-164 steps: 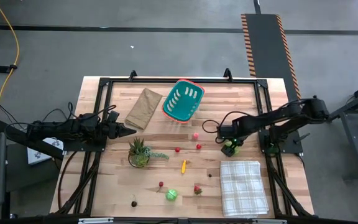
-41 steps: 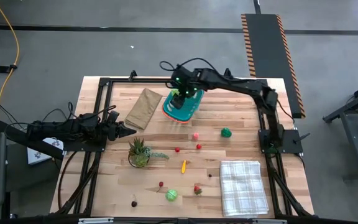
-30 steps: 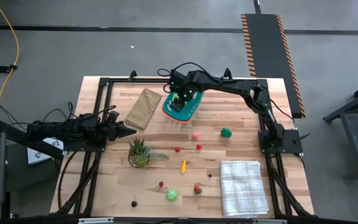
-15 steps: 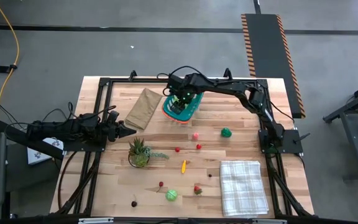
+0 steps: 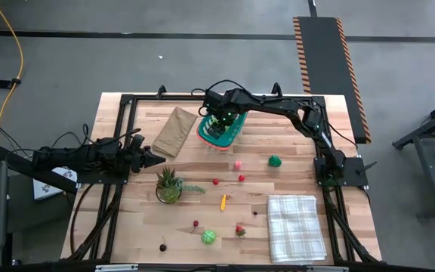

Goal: Pick and placing Produce into tupperware
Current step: Put the green star fruit in the green basket

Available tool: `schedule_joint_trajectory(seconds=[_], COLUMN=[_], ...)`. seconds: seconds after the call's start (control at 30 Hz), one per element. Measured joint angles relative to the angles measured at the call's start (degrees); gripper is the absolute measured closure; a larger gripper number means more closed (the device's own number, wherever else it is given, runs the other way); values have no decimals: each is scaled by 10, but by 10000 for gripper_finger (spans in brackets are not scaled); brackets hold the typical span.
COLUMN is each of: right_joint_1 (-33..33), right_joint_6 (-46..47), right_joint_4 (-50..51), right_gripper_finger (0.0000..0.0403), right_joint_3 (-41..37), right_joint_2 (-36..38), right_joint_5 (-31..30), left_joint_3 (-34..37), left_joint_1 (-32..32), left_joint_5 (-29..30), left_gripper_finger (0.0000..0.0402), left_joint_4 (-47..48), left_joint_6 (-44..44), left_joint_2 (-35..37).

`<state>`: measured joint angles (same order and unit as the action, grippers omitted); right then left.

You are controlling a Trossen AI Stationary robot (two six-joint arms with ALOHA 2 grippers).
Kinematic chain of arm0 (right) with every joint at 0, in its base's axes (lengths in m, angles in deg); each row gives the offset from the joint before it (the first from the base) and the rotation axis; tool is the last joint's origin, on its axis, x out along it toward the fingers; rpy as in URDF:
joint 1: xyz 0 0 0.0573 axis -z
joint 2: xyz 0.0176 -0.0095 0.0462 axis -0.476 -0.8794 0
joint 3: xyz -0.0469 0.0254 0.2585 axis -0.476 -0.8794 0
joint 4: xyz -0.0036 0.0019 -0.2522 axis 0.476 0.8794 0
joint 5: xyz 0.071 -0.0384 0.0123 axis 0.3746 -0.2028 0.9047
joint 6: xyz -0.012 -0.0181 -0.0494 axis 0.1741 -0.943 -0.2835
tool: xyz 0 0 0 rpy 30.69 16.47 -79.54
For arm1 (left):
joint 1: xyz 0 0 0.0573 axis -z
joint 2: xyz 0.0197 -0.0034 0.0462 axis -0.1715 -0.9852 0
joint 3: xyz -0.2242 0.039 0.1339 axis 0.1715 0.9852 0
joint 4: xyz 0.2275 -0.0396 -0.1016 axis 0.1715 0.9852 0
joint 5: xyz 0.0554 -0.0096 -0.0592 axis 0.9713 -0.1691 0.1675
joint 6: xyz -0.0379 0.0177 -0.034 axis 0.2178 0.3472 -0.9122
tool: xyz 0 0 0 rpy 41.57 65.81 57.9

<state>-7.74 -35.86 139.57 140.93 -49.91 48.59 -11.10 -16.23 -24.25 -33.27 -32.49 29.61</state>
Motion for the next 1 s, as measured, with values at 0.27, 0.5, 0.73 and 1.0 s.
schedule_joint_trajectory(seconds=[0.27, 0.5, 0.73, 1.0], right_joint_1=[9, 8, 3, 2], right_joint_6=[8, 10, 12, 1], right_joint_4=[-15, -8, -11, -12], right_gripper_finger=[187, 187, 187, 187], right_joint_3=[0, 0, 0, 0], right_joint_2=[-8, -32, -42, -42], right_joint_5=[-3, 15, 20, 30], left_joint_3=[0, 0, 0, 0], left_joint_1=[0, 0, 0, 0], left_joint_5=[0, -1, -2, -2], left_gripper_finger=[399, 399, 399, 399], left_joint_4=[0, 0, 0, 0], left_joint_6=[0, 10, 11, 11], left_joint_2=[0, 0, 0, 0])
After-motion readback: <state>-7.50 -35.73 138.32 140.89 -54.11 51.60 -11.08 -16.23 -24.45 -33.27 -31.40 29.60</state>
